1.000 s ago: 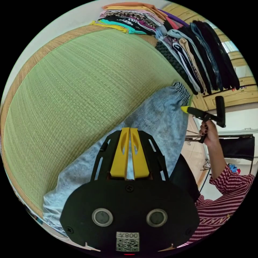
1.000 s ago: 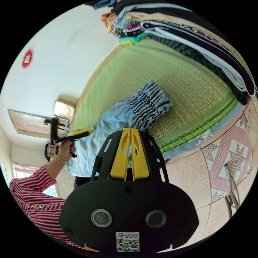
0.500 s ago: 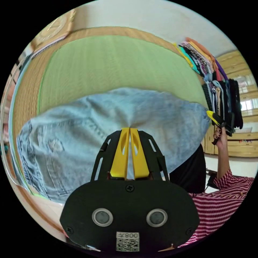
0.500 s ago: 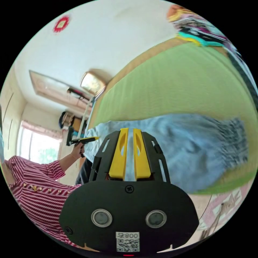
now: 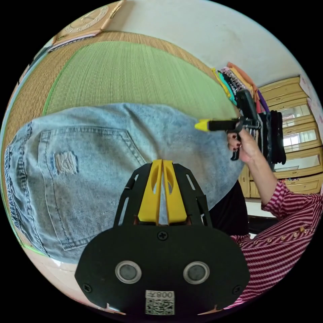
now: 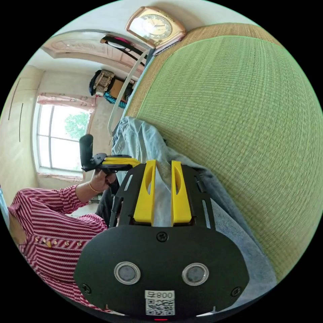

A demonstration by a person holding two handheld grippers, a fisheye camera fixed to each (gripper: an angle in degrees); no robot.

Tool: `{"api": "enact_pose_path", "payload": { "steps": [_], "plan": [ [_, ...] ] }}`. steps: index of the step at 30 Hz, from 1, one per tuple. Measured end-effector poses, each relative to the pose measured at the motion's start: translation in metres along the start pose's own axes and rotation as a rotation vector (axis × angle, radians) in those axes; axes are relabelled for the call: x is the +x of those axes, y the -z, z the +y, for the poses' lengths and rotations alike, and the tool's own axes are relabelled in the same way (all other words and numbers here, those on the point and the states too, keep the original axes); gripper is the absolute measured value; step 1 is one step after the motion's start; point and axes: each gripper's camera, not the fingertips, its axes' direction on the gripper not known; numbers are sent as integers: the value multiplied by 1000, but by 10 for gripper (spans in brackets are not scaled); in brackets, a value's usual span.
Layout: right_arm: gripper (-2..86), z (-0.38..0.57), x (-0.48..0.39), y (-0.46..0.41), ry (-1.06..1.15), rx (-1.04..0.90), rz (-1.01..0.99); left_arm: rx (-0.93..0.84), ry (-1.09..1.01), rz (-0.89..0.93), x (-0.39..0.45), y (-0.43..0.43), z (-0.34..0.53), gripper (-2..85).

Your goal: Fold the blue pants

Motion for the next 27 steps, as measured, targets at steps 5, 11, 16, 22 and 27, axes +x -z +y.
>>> {"api": "enact_pose_path", "payload": {
  "steps": [5, 11, 16, 22, 27],
  "plan": [
    [65, 49, -58, -38, 68, 69, 111, 92, -57, 47, -21, -8, -33, 16],
    [64, 60, -81, -66, 96, 72, 160, -64, -105, -60, -42, -67, -60, 34],
    [60, 56, -74, -68, 66, 54, 91, -58, -59, -18, -76, -88, -51, 5],
    [59, 21, -72, -43, 44, 129, 121, -28, -65, -23, -100, -101, -54, 0],
    [66, -28, -63, -82, 15, 15, 101, -5, -61, -5, -122, -109, -57, 0]
  ]
}}
